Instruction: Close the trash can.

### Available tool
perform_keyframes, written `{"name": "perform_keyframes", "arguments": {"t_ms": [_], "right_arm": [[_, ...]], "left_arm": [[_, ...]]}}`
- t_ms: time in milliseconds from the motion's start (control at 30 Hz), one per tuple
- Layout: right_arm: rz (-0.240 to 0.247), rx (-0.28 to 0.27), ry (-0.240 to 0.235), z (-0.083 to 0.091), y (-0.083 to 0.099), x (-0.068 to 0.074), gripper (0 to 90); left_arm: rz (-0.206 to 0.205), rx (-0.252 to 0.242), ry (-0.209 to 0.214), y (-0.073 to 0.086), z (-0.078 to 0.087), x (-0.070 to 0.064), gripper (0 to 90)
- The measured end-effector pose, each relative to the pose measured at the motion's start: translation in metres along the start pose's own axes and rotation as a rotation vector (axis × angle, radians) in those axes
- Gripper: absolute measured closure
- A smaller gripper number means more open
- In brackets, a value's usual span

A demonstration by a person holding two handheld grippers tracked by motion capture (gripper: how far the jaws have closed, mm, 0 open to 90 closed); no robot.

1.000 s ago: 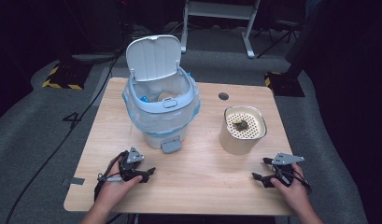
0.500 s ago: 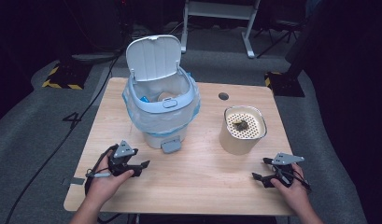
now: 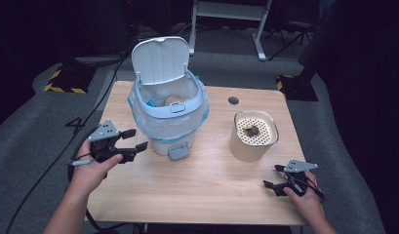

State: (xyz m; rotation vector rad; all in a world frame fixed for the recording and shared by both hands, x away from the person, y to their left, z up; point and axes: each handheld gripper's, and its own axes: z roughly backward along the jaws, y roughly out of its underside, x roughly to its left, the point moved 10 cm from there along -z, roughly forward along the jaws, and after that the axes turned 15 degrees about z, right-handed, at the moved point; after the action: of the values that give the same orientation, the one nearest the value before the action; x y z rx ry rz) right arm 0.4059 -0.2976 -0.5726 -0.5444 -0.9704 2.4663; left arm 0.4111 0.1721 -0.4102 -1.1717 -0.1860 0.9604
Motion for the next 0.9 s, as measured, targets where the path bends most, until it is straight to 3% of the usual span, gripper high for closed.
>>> {"name": "perform_keyframes", "arguments": {"t_ms": [167, 333, 467, 633, 900], "right_arm": [[-0.001, 0.000, 0.000, 0.000, 0.000, 0.000, 14.3], [0.000, 0.000, 0.000, 0.000, 0.000, 0.000, 14.3], [-0.001, 0.000, 0.000, 0.000, 0.000, 0.000, 14.3], [-0.001, 0.000, 0.000, 0.000, 0.000, 0.000, 14.3], [-0.001, 0.000, 0.000, 0.000, 0.000, 0.000, 14.3]], "left_arm": [[-0.014, -0.059, 0.040, -0.030, 0.007, -0.006, 32.7], [-0.022, -0.073, 0.025, -0.051, 0.012, -0.006, 33.1], [-0.012, -0.074, -0.046, -0.066, 0.014, 0.002, 34.2], [0.013, -0.111, -0.028, -0.088, 0.018, 0.003, 34.2], [0.042, -0.154, -0.033, -0.116, 0.020, 0.007, 35.0]]}}
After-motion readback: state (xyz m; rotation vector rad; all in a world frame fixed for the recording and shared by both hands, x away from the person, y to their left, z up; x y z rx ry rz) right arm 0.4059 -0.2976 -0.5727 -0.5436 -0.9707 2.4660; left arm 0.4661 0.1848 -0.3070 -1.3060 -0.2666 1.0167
